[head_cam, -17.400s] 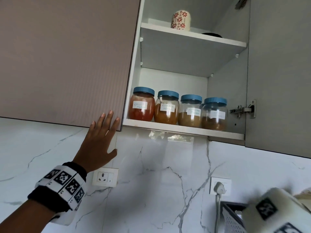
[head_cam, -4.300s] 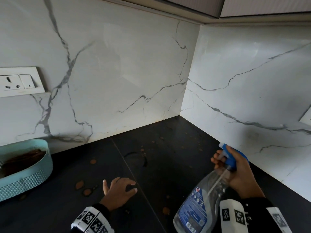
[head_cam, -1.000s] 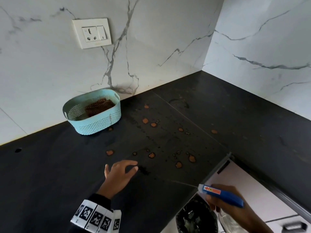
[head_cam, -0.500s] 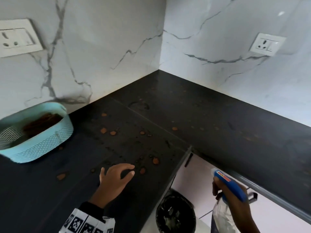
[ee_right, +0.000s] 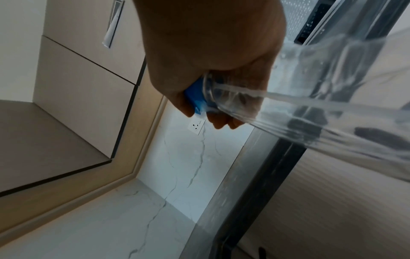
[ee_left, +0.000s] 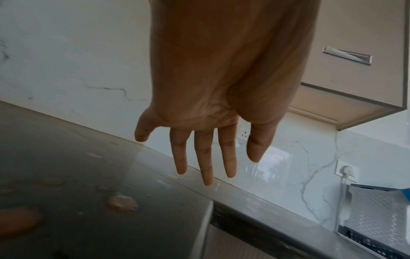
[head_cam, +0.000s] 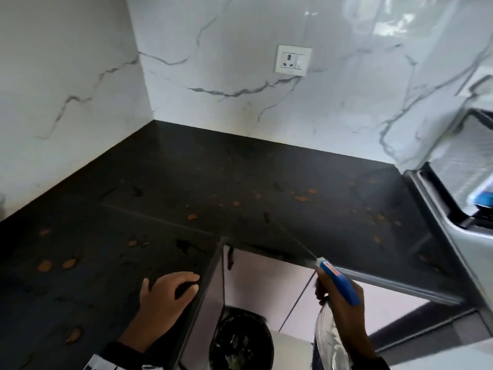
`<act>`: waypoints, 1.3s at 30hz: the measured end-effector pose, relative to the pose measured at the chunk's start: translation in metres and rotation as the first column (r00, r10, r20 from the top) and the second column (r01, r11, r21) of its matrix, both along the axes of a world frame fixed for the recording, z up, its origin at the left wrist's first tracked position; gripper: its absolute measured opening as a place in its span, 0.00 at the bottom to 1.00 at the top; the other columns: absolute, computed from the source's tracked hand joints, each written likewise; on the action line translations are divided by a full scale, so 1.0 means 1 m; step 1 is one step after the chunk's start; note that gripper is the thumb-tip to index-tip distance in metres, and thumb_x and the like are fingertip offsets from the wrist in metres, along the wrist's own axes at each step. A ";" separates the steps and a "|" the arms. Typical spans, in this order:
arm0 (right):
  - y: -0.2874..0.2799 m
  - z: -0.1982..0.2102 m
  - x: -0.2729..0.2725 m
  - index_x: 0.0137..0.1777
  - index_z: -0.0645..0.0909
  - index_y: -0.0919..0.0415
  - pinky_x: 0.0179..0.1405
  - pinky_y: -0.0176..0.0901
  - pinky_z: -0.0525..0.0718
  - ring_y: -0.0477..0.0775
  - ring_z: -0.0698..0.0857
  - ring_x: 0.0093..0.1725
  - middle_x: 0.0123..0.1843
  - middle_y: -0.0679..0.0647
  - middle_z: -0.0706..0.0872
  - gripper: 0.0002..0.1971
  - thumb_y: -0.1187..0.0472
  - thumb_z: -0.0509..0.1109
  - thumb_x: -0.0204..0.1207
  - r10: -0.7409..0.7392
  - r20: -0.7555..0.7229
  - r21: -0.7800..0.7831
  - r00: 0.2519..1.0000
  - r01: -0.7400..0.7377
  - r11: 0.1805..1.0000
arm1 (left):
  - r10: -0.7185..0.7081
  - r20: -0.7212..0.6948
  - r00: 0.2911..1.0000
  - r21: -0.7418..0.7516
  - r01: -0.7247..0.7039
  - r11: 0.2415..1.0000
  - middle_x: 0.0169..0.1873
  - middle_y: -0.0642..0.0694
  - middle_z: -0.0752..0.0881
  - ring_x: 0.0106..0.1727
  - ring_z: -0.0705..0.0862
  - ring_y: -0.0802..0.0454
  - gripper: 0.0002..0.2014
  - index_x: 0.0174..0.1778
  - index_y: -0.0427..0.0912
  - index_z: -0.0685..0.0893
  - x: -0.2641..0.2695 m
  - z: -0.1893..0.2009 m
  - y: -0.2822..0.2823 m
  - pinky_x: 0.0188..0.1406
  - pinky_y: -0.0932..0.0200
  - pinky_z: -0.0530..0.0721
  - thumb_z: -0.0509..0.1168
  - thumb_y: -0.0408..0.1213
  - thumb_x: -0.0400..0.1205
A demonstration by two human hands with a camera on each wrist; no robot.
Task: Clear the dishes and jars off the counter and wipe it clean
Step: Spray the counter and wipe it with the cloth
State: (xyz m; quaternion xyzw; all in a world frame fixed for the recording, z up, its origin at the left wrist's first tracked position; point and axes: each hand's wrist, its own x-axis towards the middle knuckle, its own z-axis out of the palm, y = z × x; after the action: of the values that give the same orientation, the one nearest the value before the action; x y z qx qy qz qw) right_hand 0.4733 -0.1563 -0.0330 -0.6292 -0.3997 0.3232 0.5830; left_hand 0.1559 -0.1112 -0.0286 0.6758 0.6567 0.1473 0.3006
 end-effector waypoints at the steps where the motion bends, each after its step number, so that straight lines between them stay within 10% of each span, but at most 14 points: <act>1: 0.000 -0.004 0.003 0.36 0.80 0.77 0.22 0.33 0.78 0.50 0.80 0.23 0.24 0.60 0.82 0.12 0.67 0.69 0.77 -0.004 0.007 -0.001 1.000 0.004 1.000 | -0.016 -0.011 1.000 -0.013 0.016 1.000 0.54 0.70 0.75 0.68 0.72 0.65 0.20 0.44 0.77 0.68 0.006 0.001 0.003 0.78 0.39 0.40 0.41 0.72 0.60; 5: -0.008 -0.005 0.022 0.42 0.83 0.68 0.24 0.31 0.81 0.45 0.83 0.26 0.30 0.58 0.86 0.23 0.43 0.74 0.70 -0.015 -0.056 0.002 0.998 0.015 1.000 | -0.066 -0.042 0.997 -0.037 0.065 0.997 0.56 0.68 0.75 0.70 0.71 0.63 0.25 0.44 0.77 0.67 0.029 0.004 0.015 0.78 0.40 0.40 0.37 0.73 0.55; 9: -0.026 -0.007 0.049 0.49 0.83 0.58 0.32 0.20 0.79 0.32 0.84 0.33 0.33 0.43 0.88 0.06 0.57 0.68 0.78 -0.044 -0.037 -0.063 0.998 0.041 0.997 | -0.099 -0.061 0.993 -0.034 0.097 0.995 0.62 0.66 0.76 0.71 0.71 0.62 0.28 0.46 0.76 0.68 0.043 0.005 0.026 0.78 0.40 0.40 0.35 0.75 0.55; 14: -0.017 -0.014 0.080 0.40 0.79 0.71 0.19 0.29 0.78 0.43 0.80 0.20 0.26 0.59 0.81 0.33 0.38 0.80 0.55 -0.160 -0.143 -0.132 0.977 0.142 0.981 | -0.135 -0.101 0.986 -0.053 0.130 0.990 0.64 0.65 0.77 0.71 0.71 0.61 0.14 0.47 0.76 0.68 0.067 0.005 0.042 0.78 0.41 0.40 0.46 0.72 0.71; 19: -0.031 -0.024 0.103 0.38 0.80 0.74 0.20 0.29 0.76 0.42 0.78 0.19 0.21 0.56 0.81 0.07 0.70 0.70 0.76 -0.285 -0.034 -0.108 0.958 0.280 0.954 | -0.219 -0.063 0.974 -0.065 0.215 0.975 0.55 0.68 0.75 0.68 0.70 0.64 0.22 0.46 0.77 0.67 0.096 0.006 0.054 0.77 0.44 0.40 0.41 0.75 0.60; 24: -0.045 -0.021 0.139 0.35 0.80 0.76 0.20 0.28 0.75 0.44 0.77 0.19 0.22 0.58 0.83 0.12 0.67 0.70 0.76 -0.400 -0.031 -0.121 0.916 0.394 0.911 | -0.243 -0.050 0.969 -0.024 0.242 0.970 0.58 0.66 0.78 0.68 0.73 0.62 0.35 0.51 0.71 0.75 0.125 0.002 0.065 0.77 0.44 0.41 0.37 0.74 0.54; 31: -0.050 -0.018 0.185 0.47 0.78 0.78 0.31 0.42 0.76 0.58 0.79 0.33 0.39 0.70 0.82 0.16 0.60 0.69 0.77 -0.505 -0.028 -0.214 0.863 0.488 0.846 | -0.274 0.028 0.961 -0.023 0.275 0.961 0.53 0.66 0.80 0.57 0.78 0.62 0.20 0.46 0.74 0.73 0.171 0.003 0.078 0.78 0.42 0.47 0.48 0.70 0.61; 35: -0.046 -0.008 0.208 0.41 0.81 0.73 0.35 0.47 0.81 0.56 0.83 0.31 0.33 0.65 0.85 0.21 0.50 0.72 0.73 -0.503 -0.037 -0.166 0.863 0.491 0.855 | -0.293 -0.003 0.956 -0.055 0.293 0.955 0.56 0.65 0.79 0.61 0.76 0.62 0.16 0.50 0.70 0.75 0.194 0.005 0.085 0.77 0.42 0.43 0.51 0.63 0.68; 39: -0.031 0.020 0.222 0.33 0.81 0.68 0.30 0.35 0.81 0.50 0.82 0.28 0.27 0.58 0.85 0.14 0.61 0.68 0.79 -0.538 -0.025 0.004 0.842 0.539 0.842 | -0.282 -0.047 0.958 -0.023 0.281 0.959 0.56 0.65 0.78 0.68 0.74 0.60 0.04 0.52 0.68 0.74 0.207 0.006 0.094 0.78 0.43 0.43 0.59 0.53 0.83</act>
State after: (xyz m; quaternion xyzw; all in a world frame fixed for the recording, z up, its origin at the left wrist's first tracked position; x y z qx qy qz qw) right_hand 0.6949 -0.1871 -0.0130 -0.7091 -0.2023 0.1515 0.6582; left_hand 0.3633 -0.0169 -0.0226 0.7633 0.5623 0.0812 0.3075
